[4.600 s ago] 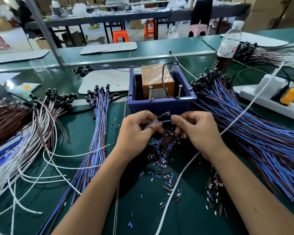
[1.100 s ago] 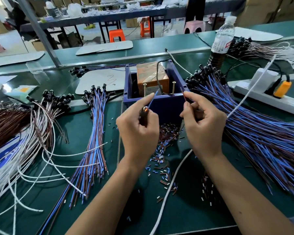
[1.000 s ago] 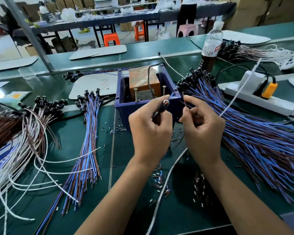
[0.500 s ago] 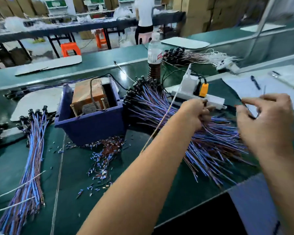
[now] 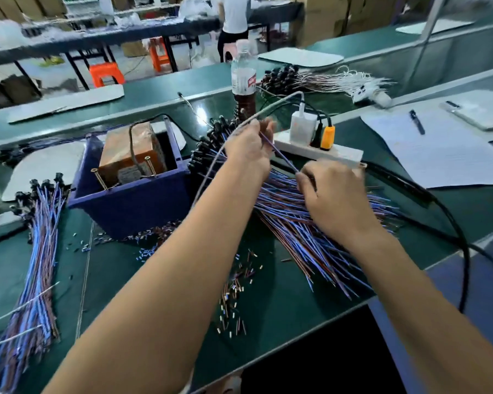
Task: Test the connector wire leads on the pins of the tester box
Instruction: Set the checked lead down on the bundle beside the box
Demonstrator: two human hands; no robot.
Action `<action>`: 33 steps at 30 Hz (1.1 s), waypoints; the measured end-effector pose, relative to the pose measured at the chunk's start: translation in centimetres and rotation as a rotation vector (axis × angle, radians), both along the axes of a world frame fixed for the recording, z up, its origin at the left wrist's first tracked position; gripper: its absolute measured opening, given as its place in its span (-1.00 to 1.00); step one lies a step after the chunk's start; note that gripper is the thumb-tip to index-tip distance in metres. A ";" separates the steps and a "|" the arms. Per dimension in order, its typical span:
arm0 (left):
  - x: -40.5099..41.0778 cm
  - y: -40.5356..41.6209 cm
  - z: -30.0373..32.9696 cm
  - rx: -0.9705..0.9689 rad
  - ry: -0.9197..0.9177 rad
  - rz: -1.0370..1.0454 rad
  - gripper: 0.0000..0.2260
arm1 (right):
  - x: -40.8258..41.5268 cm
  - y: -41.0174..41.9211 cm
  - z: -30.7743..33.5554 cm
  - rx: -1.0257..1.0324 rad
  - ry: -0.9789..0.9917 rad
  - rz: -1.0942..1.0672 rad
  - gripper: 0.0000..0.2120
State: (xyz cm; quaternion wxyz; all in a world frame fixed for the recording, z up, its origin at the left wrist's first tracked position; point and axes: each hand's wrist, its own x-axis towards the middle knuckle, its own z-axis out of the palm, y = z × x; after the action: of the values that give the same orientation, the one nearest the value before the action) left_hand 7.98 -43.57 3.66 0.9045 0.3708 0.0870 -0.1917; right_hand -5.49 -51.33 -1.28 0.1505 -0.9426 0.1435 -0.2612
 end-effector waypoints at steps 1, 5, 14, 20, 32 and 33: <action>0.2 0.5 0.0 0.039 -0.035 0.034 -0.94 | 0.1 0.0 0.2 0.038 -0.020 0.026 -0.75; 1.9 2.5 -0.6 0.456 -0.199 0.198 -0.81 | 0.5 0.0 0.8 0.080 -0.124 0.034 -0.81; 1.8 5.5 -2.4 1.318 -0.521 0.014 -0.69 | 1.2 0.5 -0.8 0.043 -0.058 -0.032 -0.79; -2.8 11.8 -1.0 1.107 -0.597 -0.516 -0.68 | 1.7 2.1 -0.7 0.028 -0.170 -0.074 -0.82; -2.6 35.7 -2.3 0.611 -0.555 0.037 -0.66 | 4.4 20.7 1.0 0.081 -0.129 0.773 -0.91; -1.6 36.6 -3.0 0.791 -0.453 0.257 -0.66 | 5.0 22.3 0.7 0.032 -0.024 0.812 -0.88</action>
State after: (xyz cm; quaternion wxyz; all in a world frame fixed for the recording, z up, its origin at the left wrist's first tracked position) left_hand 6.38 -6.95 0.62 0.7065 0.7056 -0.0009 0.0553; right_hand -0.51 -29.01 -0.56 0.2575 -0.9171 -0.2380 -0.1894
